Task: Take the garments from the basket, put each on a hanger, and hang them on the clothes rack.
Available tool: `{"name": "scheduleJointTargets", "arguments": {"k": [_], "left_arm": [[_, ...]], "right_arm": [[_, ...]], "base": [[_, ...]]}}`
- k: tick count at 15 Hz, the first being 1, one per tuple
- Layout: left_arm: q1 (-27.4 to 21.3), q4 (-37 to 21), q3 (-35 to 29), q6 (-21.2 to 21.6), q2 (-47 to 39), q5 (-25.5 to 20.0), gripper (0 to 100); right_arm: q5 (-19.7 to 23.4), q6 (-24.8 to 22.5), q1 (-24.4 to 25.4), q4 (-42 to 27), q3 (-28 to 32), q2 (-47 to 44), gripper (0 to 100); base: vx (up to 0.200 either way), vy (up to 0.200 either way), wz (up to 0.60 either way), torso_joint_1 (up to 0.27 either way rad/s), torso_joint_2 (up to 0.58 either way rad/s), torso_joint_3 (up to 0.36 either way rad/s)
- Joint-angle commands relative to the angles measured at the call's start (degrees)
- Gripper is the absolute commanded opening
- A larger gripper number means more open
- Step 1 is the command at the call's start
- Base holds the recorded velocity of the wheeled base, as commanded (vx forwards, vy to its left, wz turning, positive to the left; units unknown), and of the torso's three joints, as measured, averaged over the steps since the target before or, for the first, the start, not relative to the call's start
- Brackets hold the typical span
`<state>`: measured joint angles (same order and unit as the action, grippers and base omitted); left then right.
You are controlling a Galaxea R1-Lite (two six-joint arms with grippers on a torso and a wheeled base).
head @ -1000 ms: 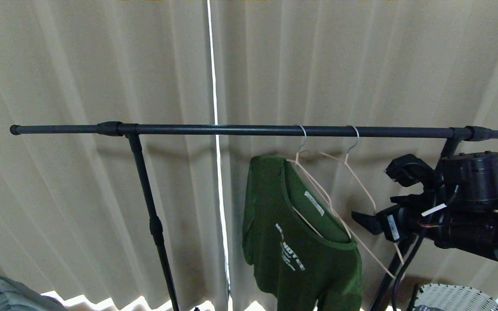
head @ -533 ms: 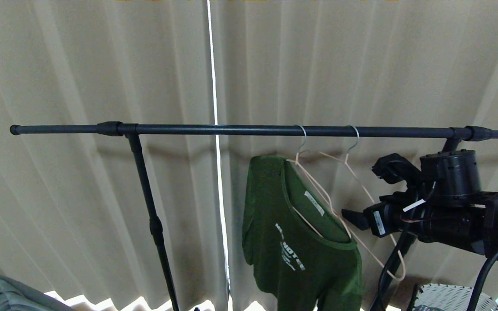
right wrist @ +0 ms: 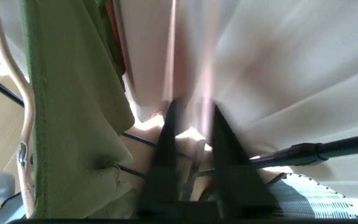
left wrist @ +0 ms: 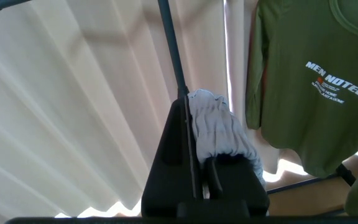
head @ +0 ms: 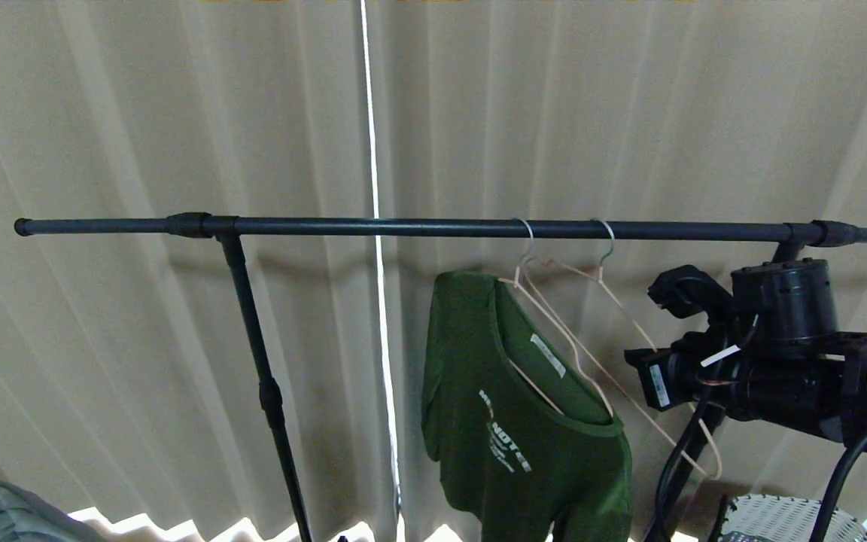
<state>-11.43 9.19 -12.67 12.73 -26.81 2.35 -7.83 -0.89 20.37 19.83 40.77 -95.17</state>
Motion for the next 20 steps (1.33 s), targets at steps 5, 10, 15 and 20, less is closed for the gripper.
{"name": "scheduleJointTargets", "arguments": {"k": [5,10,15,20], "left_arm": [[0.01,0.04,0.01,0.02,-0.09,0.02,0],[-0.25,0.39,0.71,0.98,0.53,-0.07,0],[-0.34,0.39,0.63,1.69,1.32,-0.07,0],[-0.34,0.39,0.54,1.69,1.23,-0.07,0]], "right_arm": [[0.0,1.51,0.02,0.2,-0.16,3.33,0],[0.0,5.55,-0.16,0.12,-0.51,8.6,0],[-0.17,6.34,-0.51,0.12,-6.05,17.13,0],[-0.17,6.16,-3.93,-0.32,-11.85,25.39,0]], "base": [[0.0,0.0,0.0,0.0,0.0,0.0],[0.0,0.0,0.0,0.0,0.0,0.0],[0.0,0.0,0.0,0.0,0.0,0.0],[-0.08,0.0,0.0,0.001,0.0,0.002]]}}
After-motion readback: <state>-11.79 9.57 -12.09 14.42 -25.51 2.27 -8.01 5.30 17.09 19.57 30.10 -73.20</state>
